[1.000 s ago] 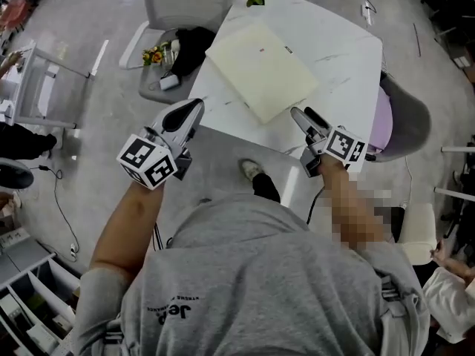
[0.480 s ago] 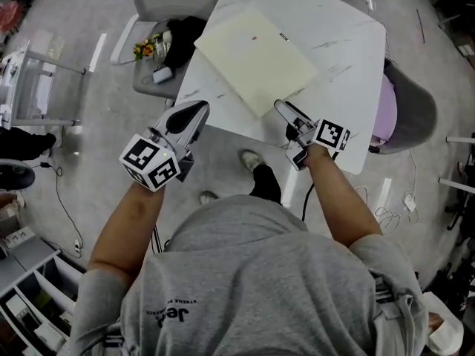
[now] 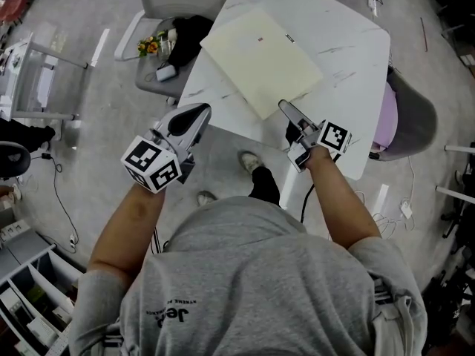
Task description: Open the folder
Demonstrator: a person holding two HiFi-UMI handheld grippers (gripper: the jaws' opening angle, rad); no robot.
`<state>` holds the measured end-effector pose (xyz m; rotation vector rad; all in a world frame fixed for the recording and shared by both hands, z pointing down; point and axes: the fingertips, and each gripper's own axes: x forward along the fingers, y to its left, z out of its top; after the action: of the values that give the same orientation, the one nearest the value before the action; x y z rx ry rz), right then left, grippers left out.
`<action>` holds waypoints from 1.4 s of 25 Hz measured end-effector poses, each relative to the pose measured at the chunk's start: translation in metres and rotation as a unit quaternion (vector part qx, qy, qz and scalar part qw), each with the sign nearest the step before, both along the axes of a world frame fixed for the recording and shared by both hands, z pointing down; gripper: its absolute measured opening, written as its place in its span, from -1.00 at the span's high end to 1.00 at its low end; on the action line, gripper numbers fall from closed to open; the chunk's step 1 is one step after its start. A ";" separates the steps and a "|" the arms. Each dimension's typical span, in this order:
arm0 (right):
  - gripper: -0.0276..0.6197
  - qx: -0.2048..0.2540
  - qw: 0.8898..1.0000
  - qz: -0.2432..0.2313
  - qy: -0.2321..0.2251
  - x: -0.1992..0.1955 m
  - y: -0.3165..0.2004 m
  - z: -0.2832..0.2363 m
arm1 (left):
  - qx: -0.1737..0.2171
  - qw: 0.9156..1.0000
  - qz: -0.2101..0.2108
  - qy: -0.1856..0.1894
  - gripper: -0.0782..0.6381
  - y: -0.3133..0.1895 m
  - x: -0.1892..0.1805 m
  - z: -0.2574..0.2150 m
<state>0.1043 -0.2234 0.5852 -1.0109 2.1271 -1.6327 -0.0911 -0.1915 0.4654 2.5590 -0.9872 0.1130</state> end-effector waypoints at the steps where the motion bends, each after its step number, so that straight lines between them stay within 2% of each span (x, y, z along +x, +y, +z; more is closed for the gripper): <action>1: -0.17 0.004 1.000 -0.002 -0.004 -0.001 0.000 -0.003 | 0.000 1.000 0.000 0.000 0.64 0.000 -0.001 0.000; 5: -0.11 0.021 0.999 -0.013 -0.026 -0.007 0.000 -0.011 | 0.000 1.000 -0.002 0.000 0.64 -0.001 -0.009 0.000; 9: -0.02 -0.012 0.998 0.001 -0.057 -0.005 -0.002 0.003 | -0.003 1.000 -0.005 0.001 0.64 0.001 -0.012 0.002; 13: -0.01 -0.031 0.997 0.010 -0.073 -0.007 -0.009 0.011 | -0.005 1.000 -0.004 -0.001 0.64 0.002 -0.016 0.003; 15: 0.08 -0.039 0.996 0.015 -0.076 -0.006 -0.012 0.015 | -0.004 1.000 -0.005 -0.001 0.64 0.002 -0.016 0.003; 18: 0.34 -0.051 0.996 0.021 -0.065 -0.003 -0.015 0.021 | -0.004 1.000 -0.007 0.000 0.64 0.002 -0.017 0.002; 21: 0.88 -0.046 0.998 0.024 -0.038 -0.003 -0.019 0.023 | -0.003 1.000 -0.011 0.000 0.64 0.003 -0.020 0.002; 23: 0.89 -0.021 1.000 0.010 0.000 -0.007 -0.018 0.015 | -0.002 1.000 -0.014 0.000 0.64 0.003 -0.023 0.002; 25: 0.90 0.032 0.998 -0.018 0.056 -0.017 -0.014 -0.001 | -0.002 1.000 -0.018 0.000 0.64 0.004 -0.028 0.001; 26: 0.90 0.062 0.993 -0.032 0.091 -0.022 -0.012 -0.010 | -0.001 1.000 -0.021 0.000 0.64 0.005 -0.031 0.000; 28: 0.90 0.121 0.978 -0.055 0.162 -0.030 -0.008 -0.026 | -0.001 1.000 -0.030 0.003 0.64 0.007 -0.039 -0.001; 31: 0.90 0.191 0.946 -0.095 0.242 -0.049 0.000 -0.044 | -0.001 0.999 -0.048 0.009 0.64 0.011 -0.051 -0.002; 35: 0.90 0.252 0.902 -0.152 0.316 -0.079 0.017 -0.055 | -0.003 0.997 -0.070 0.014 0.64 0.022 -0.069 -0.002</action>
<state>0.0252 -0.2062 0.5304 -1.1688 3.0427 -0.7903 -0.1605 -0.1695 0.4630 2.4698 -1.1506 0.0401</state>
